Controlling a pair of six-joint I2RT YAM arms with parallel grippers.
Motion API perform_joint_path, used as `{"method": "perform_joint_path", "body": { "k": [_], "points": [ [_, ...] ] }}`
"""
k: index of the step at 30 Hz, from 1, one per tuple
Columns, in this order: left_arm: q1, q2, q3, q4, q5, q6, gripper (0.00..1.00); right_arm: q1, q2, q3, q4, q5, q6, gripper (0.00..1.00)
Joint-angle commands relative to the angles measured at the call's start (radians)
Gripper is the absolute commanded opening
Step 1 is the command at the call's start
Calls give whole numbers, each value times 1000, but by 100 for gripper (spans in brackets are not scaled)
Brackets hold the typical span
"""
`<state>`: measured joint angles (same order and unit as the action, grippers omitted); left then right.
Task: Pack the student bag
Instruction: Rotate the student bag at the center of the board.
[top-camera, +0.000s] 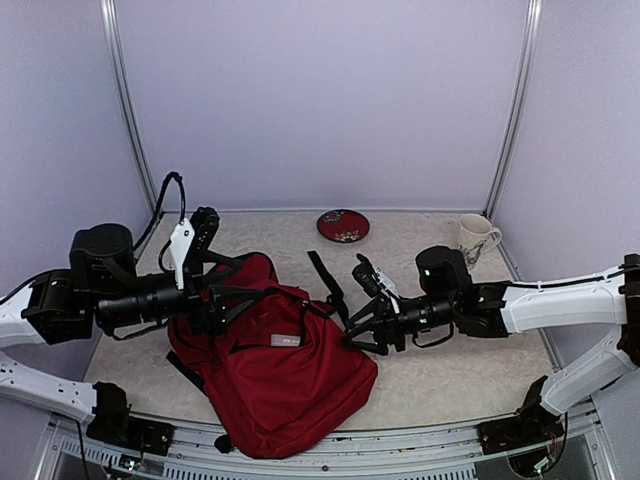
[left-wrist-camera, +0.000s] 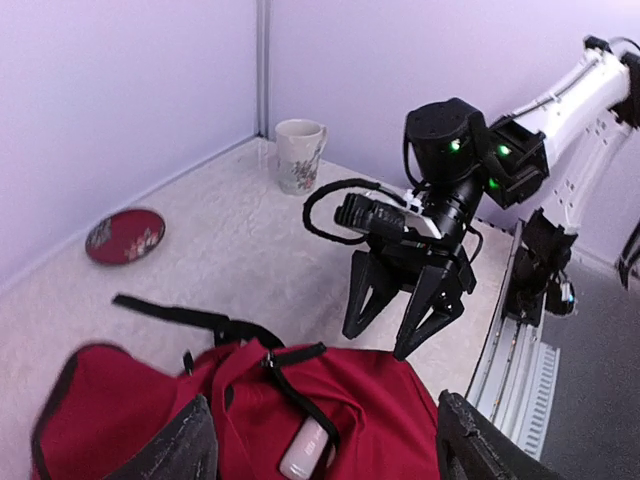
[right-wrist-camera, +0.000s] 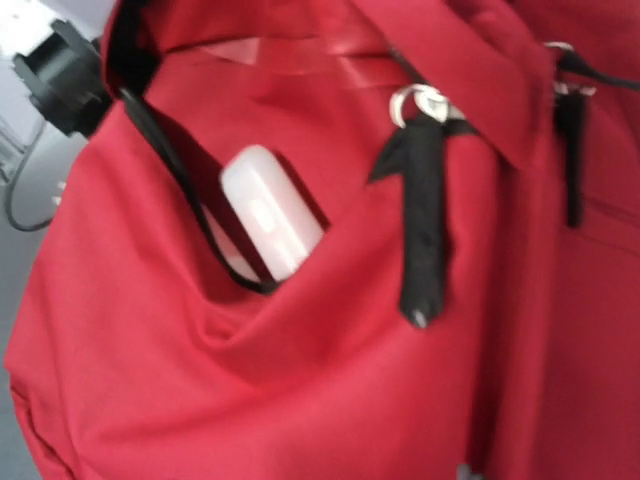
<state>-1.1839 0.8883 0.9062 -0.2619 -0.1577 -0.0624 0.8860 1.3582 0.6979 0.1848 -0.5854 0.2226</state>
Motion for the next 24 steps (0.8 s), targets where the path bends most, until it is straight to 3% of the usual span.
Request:
{"method": "perform_joint_path", "body": {
  "k": [1,4,6,10,13,18,21,24],
  "points": [
    [-67,-40,-172,-116,-224,-459,75,-4,109,17,101,-61,53,63],
    [-75,-2,-240,-125,-185,-540,77,-3,173,50,58,-46,51,51],
    [-75,42,-254,-151,-238,-571,77,8,196,58,25,-34,49,32],
    [-71,88,-291,-150,-411,-537,79,74,190,29,24,20,52,9],
    [-13,112,-302,-77,-577,-456,82,152,192,-4,68,14,91,3],
    [201,102,-288,150,-409,-215,81,293,162,-57,193,55,193,2],
    [260,95,-257,194,-336,-155,81,377,158,-42,182,119,207,15],
    [244,83,-235,188,-249,-119,81,390,132,-55,191,154,229,30]
  ]
}}
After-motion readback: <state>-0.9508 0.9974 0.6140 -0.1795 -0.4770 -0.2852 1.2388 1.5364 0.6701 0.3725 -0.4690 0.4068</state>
